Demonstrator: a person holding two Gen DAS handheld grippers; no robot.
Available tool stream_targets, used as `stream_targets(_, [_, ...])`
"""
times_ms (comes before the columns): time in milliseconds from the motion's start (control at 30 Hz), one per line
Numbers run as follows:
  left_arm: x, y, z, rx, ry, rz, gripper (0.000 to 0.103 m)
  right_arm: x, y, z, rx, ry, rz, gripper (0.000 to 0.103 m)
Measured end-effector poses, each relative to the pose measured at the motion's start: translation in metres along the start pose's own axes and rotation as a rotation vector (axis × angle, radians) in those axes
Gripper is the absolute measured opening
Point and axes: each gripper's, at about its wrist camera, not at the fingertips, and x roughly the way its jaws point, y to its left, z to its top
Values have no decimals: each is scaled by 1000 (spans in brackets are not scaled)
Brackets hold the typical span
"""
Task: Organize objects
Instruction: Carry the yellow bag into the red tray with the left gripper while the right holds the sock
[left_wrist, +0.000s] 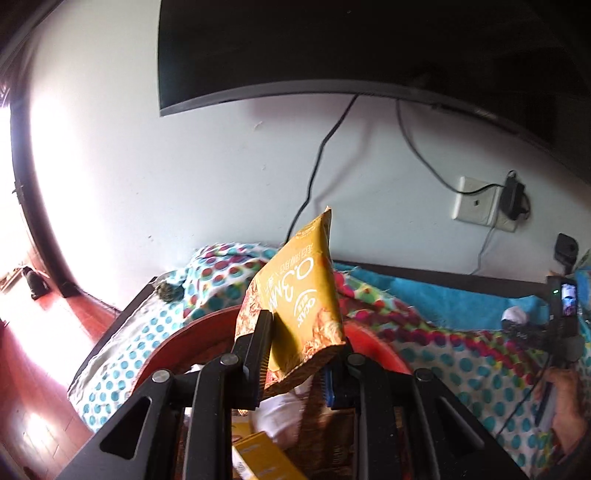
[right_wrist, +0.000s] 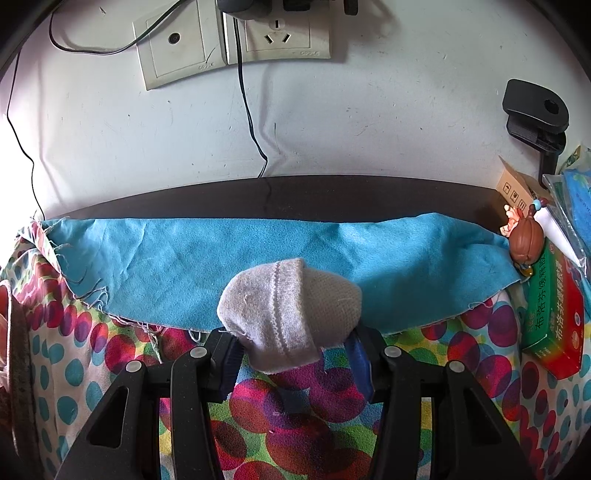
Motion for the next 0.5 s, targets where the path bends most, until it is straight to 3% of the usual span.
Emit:
stream_targets(133, [18,13,-12,-31,55,43,23,1,2,0,-8,2,-6,47])
stream_targets(500, [40,15,-35,-71,128,8,24,3,8,-2,-29,6,-29,47])
